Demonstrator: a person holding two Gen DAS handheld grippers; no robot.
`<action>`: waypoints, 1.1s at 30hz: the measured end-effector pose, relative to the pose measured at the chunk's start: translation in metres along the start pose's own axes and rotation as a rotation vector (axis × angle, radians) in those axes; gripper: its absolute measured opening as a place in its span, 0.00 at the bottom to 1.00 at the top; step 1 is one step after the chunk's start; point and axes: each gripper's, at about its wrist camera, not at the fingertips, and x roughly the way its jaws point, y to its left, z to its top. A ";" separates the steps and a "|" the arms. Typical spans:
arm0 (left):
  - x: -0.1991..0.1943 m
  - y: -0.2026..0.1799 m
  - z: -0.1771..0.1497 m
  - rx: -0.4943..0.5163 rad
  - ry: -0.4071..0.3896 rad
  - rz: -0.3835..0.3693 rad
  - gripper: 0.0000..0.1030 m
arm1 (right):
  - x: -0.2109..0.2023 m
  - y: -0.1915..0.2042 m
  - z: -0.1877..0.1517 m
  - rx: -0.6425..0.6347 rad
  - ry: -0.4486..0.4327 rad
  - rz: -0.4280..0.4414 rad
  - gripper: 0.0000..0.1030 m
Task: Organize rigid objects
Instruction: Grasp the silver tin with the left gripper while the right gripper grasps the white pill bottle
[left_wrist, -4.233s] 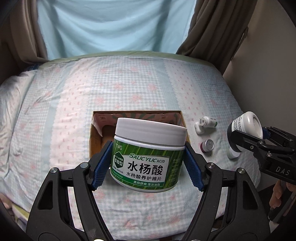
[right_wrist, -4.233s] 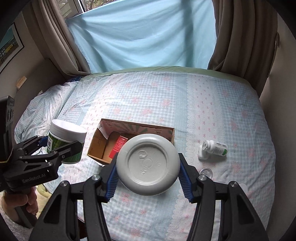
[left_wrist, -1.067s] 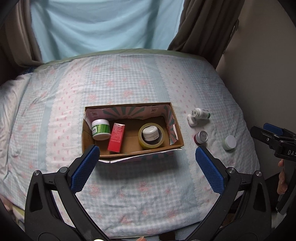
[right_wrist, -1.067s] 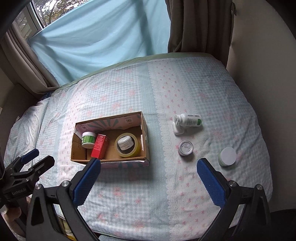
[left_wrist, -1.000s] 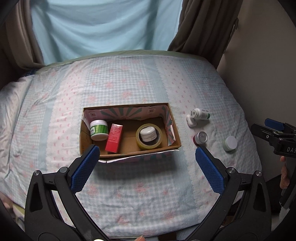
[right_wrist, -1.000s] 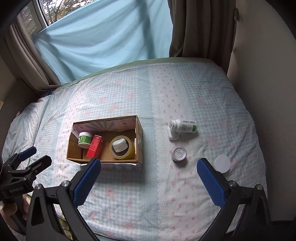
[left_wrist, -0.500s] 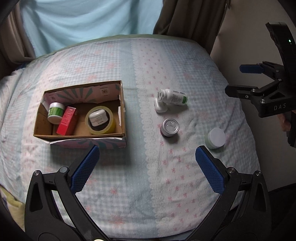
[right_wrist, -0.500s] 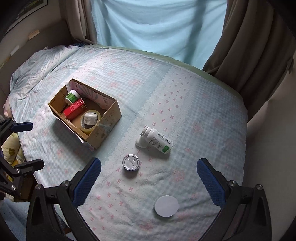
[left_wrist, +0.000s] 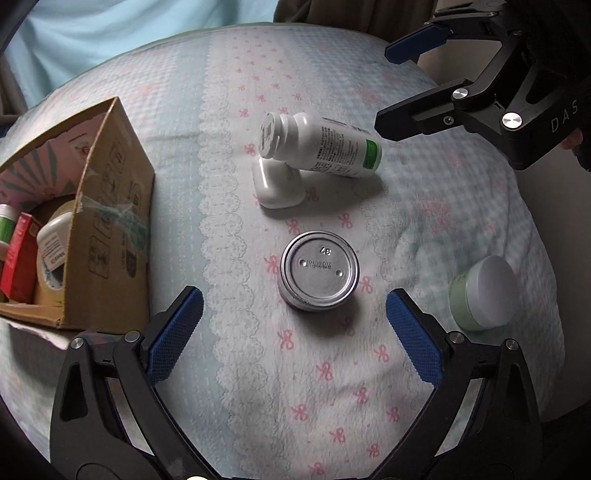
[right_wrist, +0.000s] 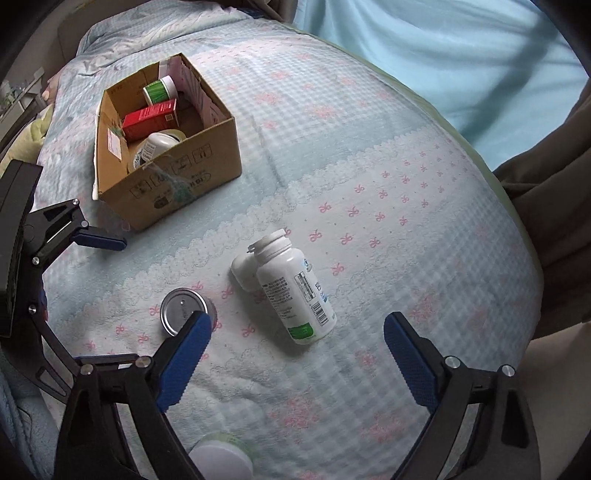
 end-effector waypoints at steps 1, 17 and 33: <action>0.010 -0.001 0.001 0.005 0.000 -0.001 0.90 | 0.012 -0.001 0.001 -0.027 0.010 0.012 0.86; 0.057 -0.016 0.010 0.125 0.020 -0.031 0.51 | 0.092 0.001 0.011 -0.176 0.083 0.142 0.59; 0.034 -0.004 0.016 0.076 0.000 -0.051 0.50 | 0.066 -0.001 0.016 -0.074 0.049 0.052 0.48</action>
